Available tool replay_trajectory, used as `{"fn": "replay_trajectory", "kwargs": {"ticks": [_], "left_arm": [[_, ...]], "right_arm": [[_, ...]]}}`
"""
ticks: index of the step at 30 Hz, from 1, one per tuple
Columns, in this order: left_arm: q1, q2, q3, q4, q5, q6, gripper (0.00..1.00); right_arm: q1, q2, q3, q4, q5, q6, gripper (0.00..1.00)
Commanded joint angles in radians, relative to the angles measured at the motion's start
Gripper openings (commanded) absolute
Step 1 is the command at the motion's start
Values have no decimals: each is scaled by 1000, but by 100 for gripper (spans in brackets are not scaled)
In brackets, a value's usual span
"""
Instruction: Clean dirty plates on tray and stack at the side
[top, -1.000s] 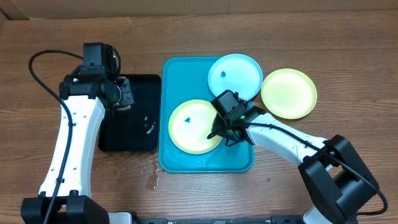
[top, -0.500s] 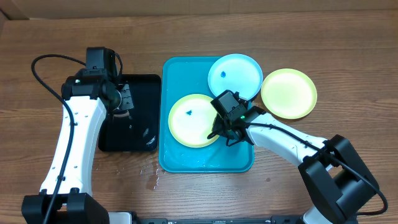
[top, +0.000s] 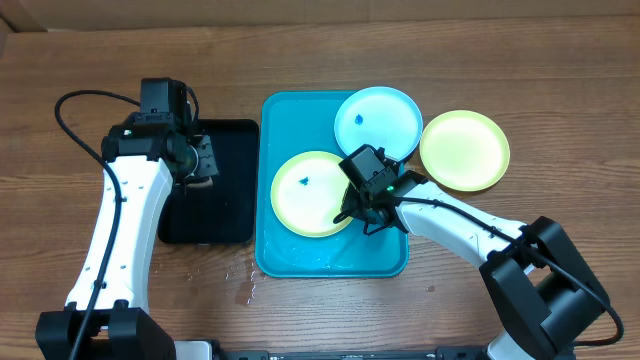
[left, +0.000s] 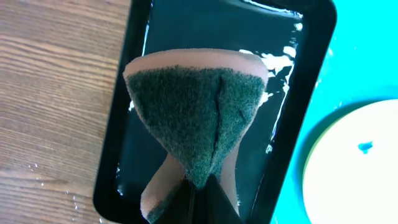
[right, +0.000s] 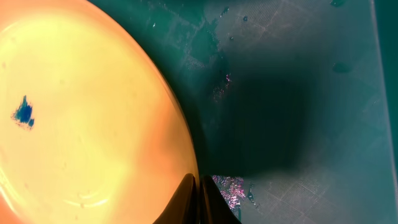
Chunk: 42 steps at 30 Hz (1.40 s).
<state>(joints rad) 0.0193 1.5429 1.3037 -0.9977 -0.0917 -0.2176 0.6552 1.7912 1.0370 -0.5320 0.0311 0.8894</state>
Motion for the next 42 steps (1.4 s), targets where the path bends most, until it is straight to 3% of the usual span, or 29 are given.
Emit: {"fn": "replay_trajectory", "kwargs": {"ticks": [1,11,23,29,35,38,40,42], "left_arm": [[-14,7,2,16,-24,10,4],[-14,8,-89,21,-20,-34,4],[-11,8,-319,278,-16,-47,4],[-13,8,-321,274,-14,-45,5],[-13,8,-346,275,5,-45,23],[-13,8,-373,309,4,-45,26],[-13,8,-389,327,4,-45,25],[-13,8,-393,334,4,-45,11]], "right_arm": [[-1,5,-6,3,-10,2,4],[-1,5,-6,3,-10,1,4],[-1,5,-6,6,-6,2,4],[-1,5,-6,11,-6,2,4],[-1,5,-6,12,-6,2,4],[-1,5,-6,12,-6,2,4],[-1,5,-6,12,-6,1,4],[-1,5,-6,11,-6,2,4]]}}
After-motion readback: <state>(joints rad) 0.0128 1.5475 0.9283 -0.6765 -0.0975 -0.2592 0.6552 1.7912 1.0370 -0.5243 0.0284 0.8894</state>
